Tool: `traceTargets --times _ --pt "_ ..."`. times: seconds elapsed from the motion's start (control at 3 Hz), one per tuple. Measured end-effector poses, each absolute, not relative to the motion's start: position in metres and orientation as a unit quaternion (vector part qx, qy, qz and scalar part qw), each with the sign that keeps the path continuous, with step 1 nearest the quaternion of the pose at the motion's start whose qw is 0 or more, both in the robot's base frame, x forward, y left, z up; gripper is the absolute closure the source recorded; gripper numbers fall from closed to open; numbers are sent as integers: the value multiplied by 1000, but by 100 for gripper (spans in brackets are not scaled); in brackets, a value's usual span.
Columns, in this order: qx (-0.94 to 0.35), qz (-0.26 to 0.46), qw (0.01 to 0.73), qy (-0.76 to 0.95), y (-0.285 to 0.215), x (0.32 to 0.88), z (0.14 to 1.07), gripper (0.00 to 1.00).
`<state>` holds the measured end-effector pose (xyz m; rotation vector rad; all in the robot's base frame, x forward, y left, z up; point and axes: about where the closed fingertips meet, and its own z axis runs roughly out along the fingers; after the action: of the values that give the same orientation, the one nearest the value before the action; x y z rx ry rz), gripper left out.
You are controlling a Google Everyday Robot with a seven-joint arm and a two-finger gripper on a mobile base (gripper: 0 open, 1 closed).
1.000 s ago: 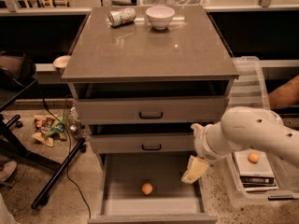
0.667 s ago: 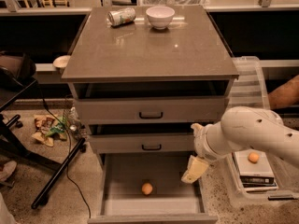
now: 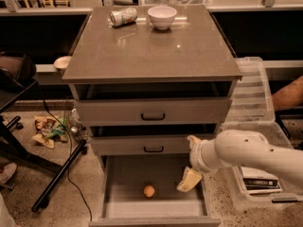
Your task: Pick orange from bottom drawer and place on counter
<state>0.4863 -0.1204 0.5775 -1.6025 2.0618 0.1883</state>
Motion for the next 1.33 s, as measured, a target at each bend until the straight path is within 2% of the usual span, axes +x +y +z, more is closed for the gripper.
traceTargets --times 1.0,1.33 --pt "-510 190 300 784 -91 494 402 0" --pt "-505 205 292 786 -85 485 384 0"
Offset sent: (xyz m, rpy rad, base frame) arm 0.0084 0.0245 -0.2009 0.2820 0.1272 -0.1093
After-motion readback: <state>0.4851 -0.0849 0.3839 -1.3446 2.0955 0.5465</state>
